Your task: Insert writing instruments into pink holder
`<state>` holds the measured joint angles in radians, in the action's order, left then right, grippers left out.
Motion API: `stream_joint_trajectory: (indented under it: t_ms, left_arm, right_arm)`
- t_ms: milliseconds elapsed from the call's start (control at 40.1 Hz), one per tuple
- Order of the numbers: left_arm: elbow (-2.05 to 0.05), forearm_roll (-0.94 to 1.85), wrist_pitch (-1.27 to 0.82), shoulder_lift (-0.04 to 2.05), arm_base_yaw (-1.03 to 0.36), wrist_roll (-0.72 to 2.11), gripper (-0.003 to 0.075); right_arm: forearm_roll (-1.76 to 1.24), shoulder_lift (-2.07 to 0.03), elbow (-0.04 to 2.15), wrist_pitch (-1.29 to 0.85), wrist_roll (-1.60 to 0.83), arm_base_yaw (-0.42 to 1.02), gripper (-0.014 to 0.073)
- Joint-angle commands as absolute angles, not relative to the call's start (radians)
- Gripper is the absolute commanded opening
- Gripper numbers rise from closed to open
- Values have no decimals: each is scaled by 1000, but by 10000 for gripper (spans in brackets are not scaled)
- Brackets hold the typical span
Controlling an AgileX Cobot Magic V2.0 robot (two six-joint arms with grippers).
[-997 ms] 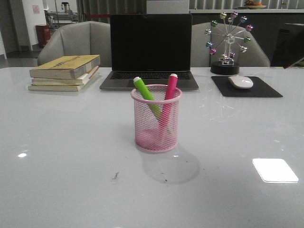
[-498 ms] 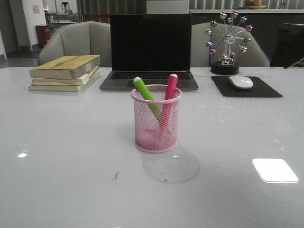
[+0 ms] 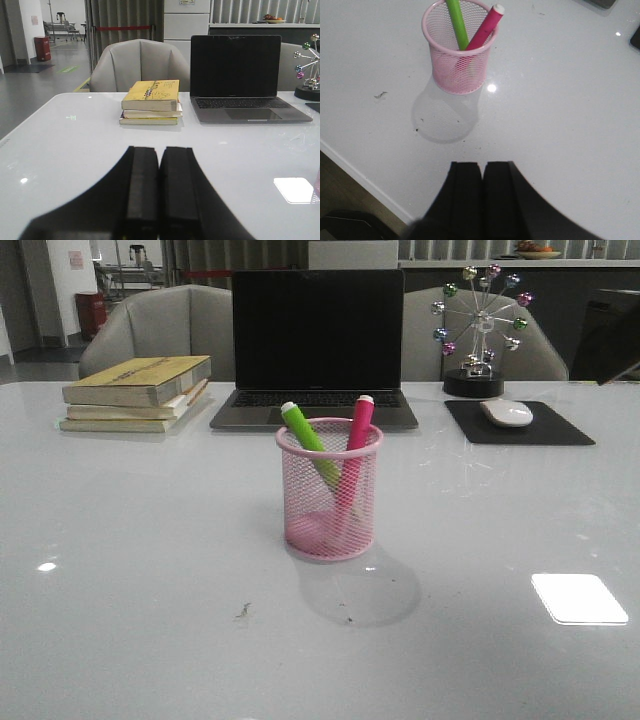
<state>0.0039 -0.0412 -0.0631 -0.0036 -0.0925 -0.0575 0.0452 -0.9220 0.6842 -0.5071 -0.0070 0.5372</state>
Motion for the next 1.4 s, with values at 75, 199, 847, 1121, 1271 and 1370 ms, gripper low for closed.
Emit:
stream_joint_trajectory:
  t_ms: [75, 199, 847, 1121, 1271, 1370]
  left_arm:
    - [8, -32, 26, -24, -91, -57, 92]
    - [8, -32, 26, -24, -91, -57, 92]
    - [8, -32, 26, -24, -91, -57, 92]
    - [8, -32, 26, -24, -91, -57, 92]
    - [8, -32, 26, -24, -91, -57, 92]
    - [8, -32, 26, -24, -91, -57, 92]
  right_arm:
    - [50, -908, 712, -448, -16, 537, 56]
    - [52, -887, 702, -450, -16, 528, 56]
    - [52, -122, 131, -181, -16, 15, 56]
    - [51, 19, -16, -32, -16, -19, 56]
    - [50, 31, -23, 0, -15, -25, 56]
    - [50, 31, -23, 0, -15, -25, 56]
